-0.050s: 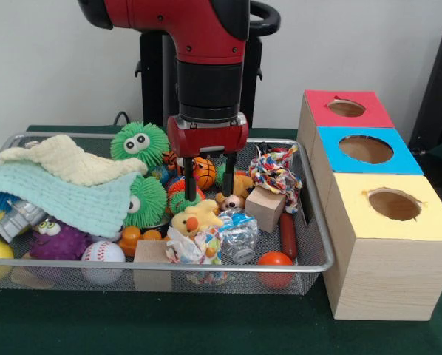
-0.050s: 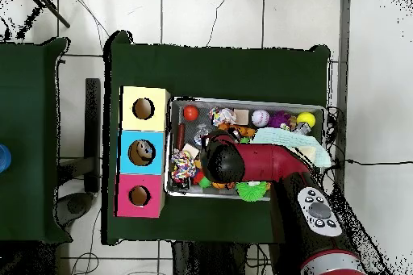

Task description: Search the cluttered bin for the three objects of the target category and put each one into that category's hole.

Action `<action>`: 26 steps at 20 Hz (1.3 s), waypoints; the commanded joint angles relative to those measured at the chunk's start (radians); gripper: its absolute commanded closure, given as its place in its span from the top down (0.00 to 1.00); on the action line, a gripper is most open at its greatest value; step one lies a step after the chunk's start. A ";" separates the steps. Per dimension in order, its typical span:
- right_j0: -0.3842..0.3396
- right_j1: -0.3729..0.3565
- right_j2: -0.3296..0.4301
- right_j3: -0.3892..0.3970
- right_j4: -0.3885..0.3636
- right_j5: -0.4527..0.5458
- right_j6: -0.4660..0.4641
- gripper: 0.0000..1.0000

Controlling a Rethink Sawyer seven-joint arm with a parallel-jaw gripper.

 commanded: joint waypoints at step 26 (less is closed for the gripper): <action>0.068 0.129 0.001 -0.190 -0.058 0.046 0.023 1.00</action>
